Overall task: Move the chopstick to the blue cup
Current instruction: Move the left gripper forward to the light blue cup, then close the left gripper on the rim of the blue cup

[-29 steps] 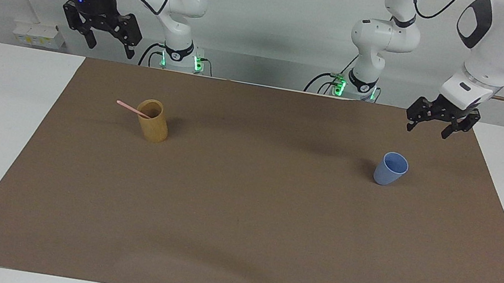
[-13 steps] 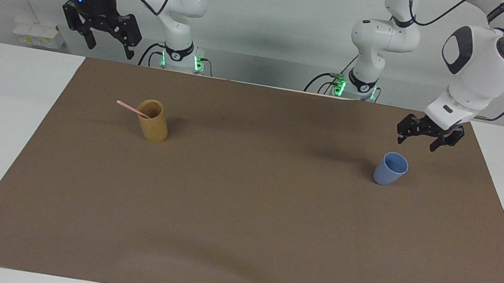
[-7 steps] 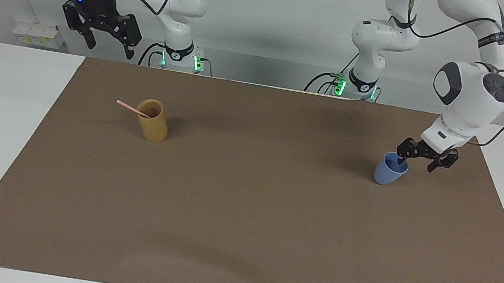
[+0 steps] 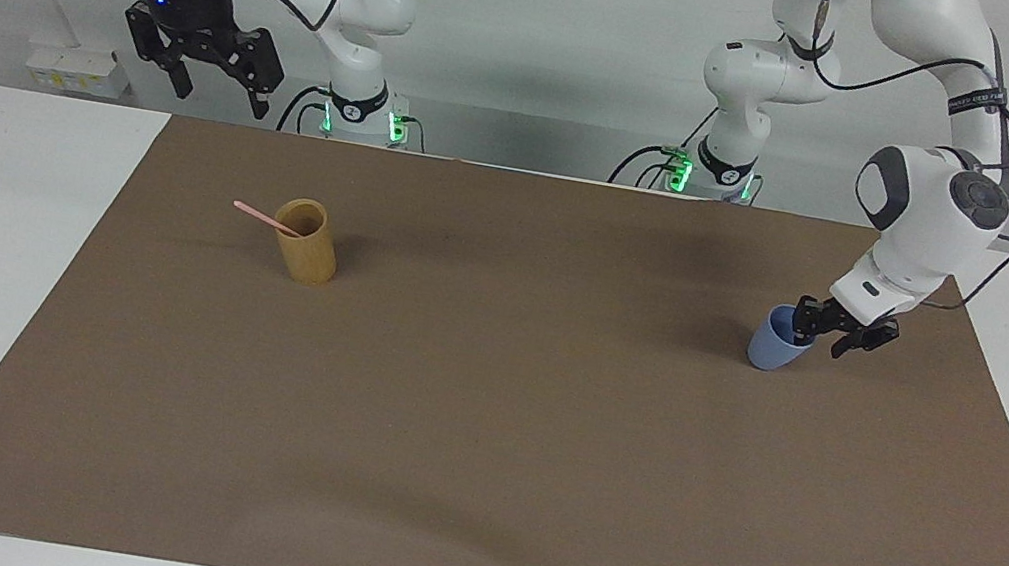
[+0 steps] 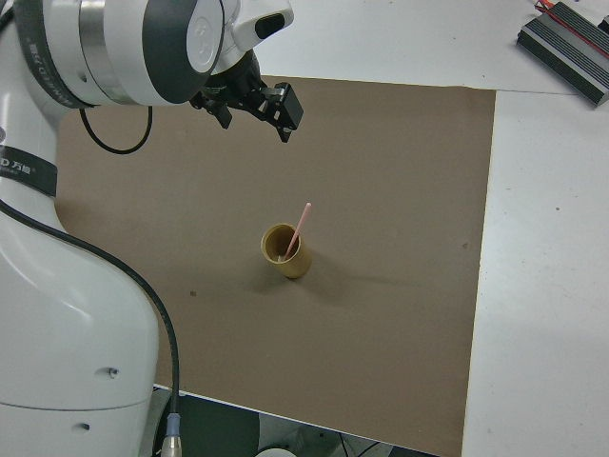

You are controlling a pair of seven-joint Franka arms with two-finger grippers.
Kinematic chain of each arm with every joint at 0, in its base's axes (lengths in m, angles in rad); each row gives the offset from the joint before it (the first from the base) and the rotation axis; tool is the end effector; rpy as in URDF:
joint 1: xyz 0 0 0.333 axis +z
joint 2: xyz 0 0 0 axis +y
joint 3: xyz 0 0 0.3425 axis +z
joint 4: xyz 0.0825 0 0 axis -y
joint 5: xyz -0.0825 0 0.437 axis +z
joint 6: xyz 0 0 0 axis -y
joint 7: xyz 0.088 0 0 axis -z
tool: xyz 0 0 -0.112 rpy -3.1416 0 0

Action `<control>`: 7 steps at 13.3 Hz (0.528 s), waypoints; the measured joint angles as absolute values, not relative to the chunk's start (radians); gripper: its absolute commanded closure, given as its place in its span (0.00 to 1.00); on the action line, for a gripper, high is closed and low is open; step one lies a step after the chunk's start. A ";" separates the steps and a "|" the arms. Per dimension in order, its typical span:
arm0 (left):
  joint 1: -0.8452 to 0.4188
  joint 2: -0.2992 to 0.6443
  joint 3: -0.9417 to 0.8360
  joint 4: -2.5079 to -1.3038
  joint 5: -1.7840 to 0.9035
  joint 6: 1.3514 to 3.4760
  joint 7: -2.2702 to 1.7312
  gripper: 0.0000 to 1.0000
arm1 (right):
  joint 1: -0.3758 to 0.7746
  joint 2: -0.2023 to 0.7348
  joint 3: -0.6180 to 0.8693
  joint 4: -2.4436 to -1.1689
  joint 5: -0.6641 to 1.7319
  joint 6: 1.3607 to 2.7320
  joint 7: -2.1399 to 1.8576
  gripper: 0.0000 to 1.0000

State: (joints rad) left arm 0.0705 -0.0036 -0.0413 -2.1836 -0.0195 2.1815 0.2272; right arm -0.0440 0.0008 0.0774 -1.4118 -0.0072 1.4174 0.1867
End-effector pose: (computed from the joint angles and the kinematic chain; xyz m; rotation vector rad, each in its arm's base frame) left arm 0.5748 0.0160 0.3815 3.1124 -0.2916 0.0055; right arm 0.5896 0.0188 0.7142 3.1258 -0.2418 0.0087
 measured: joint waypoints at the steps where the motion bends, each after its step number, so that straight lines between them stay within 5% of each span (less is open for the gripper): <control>1: 0.070 -0.004 -0.043 -2.184 -0.020 2.177 0.229 0.84 | -0.044 0.001 0.077 -1.412 -0.007 1.417 0.187 0.00; 4: 0.069 -0.004 -0.049 -2.184 -0.020 2.166 0.230 0.98 | -0.044 0.001 0.077 -1.412 -0.007 1.417 0.187 0.00; 7: 0.067 -0.010 -0.053 -2.183 -0.021 2.163 0.231 1.00 | -0.044 0.001 0.077 -1.412 -0.007 1.417 0.187 0.00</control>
State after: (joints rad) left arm 0.0671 -0.0101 -0.0532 -2.1827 -0.0206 2.1626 0.2309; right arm -0.0440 0.0008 0.0774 -1.4118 -0.0072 1.4174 0.1867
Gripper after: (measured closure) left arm 0.952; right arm 0.000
